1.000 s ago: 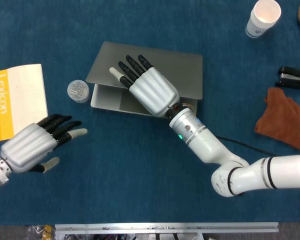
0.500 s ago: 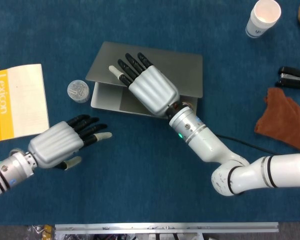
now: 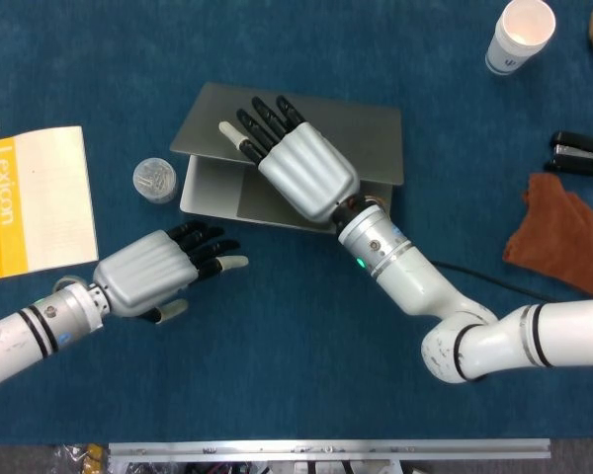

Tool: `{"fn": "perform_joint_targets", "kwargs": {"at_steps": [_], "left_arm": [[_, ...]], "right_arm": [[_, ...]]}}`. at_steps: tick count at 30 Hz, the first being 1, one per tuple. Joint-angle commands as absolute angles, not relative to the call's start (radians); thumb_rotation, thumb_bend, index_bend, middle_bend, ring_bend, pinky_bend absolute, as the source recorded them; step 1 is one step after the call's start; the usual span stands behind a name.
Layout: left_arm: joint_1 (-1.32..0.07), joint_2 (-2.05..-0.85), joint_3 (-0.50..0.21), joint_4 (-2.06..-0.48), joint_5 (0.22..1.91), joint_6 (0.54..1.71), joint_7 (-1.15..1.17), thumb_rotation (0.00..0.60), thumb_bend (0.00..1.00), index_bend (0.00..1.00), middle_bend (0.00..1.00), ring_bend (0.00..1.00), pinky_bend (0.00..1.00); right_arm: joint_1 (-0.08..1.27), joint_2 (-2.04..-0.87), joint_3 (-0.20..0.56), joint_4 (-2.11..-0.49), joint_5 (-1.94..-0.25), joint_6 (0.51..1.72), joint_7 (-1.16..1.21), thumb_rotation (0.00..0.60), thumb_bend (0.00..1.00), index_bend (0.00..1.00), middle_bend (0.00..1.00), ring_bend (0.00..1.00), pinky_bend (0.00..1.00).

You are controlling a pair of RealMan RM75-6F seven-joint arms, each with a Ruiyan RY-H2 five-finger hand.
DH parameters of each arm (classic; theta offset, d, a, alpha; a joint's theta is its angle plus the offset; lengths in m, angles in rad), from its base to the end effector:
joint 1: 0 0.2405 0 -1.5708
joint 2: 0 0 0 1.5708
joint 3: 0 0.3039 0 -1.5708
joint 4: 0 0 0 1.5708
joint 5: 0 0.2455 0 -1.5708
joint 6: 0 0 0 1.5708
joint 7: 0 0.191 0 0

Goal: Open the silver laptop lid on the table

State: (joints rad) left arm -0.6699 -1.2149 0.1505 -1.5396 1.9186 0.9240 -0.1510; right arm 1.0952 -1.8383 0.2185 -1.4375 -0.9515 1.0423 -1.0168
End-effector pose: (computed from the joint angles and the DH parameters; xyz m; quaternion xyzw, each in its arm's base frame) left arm -0.2428 0.3038 -0.0234 -0.8988 -0.2682 -0.2801 0.2042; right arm 0.0182 -0.4053 -0.1558 0.8324 -0.1093 0.3422 0.4219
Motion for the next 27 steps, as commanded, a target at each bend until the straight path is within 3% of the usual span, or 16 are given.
{"fn": "perform_joint_targets", "kwargs": {"at_steps": [1,27], "left_arm": [[-0.679,-1.228,0.155,-1.528,1.916,0.928,-0.154,0.600,0.38,0.08,0.05,0.01,0.07],[-0.794,-1.384,0.160,-1.348,1.868,0.901,-0.270,0.600,0.38,0.10,0.06,0.01,0.07]], "right_arm": [[1.095,-1.832,0.221,-1.443,-0.947,1.042,-1.015,0.600,0.51,0.00,0.10,0.06,0.15],[1.104,-1.787,0.217,-1.488,-0.911,1.048,-1.023,0.600,0.51,0.00,0.10,0.06,0.15]]}}
